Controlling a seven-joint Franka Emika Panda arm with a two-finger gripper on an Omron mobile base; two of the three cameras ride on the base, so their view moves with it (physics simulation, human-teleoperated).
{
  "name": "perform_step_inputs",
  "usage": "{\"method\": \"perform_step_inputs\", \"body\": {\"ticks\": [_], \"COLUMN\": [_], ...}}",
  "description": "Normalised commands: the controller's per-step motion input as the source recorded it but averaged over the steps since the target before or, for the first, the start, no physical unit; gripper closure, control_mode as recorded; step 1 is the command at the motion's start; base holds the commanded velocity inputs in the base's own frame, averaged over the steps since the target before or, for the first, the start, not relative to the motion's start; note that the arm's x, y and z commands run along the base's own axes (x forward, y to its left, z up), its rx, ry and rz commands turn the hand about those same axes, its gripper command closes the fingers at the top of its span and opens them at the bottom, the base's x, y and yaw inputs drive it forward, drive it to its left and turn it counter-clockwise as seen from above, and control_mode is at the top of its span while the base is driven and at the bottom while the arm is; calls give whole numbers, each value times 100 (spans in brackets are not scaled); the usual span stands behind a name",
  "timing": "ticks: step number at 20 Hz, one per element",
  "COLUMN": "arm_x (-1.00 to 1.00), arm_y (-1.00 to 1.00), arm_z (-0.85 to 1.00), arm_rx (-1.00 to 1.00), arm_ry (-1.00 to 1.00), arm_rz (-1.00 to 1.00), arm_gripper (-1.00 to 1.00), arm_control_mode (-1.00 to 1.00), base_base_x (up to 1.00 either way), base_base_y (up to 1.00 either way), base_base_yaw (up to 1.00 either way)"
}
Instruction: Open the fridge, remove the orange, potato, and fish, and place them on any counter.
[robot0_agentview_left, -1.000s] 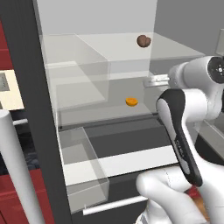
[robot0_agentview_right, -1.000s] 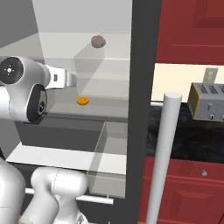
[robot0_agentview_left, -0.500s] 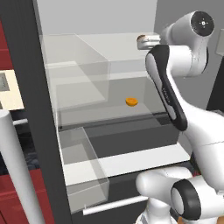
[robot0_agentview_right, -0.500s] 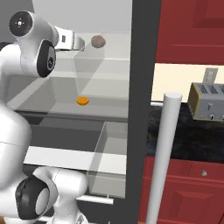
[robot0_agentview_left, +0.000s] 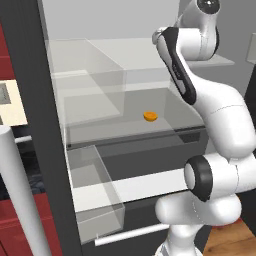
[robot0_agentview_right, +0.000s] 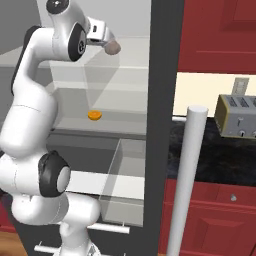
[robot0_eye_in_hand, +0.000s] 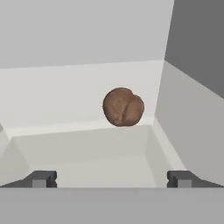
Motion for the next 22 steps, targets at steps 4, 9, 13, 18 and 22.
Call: {"method": "perform_step_inputs", "body": {"ticks": [4, 9, 13, 18, 22], "arm_x": [100, 100, 100, 56, 26], "arm_y": [-3, -8, -4, -11, -3], "arm_z": [-47, -23, -5, -13, -30], "arm_rx": [0, 0, 0, -2, 0], "arm_ry": [0, -3, -5, -3, 0], "arm_rz": [-4, -5, -2, -2, -1], "arm_gripper": [-100, -100, -100, -100, 100], "arm_control_mode": [-100, -100, -100, -100, -100], "base_base_x": [0, 0, 0, 0, 0], "base_base_y": [0, 0, 0, 0, 0], "base_base_yaw": [0, 0, 0, 0, 0]}}
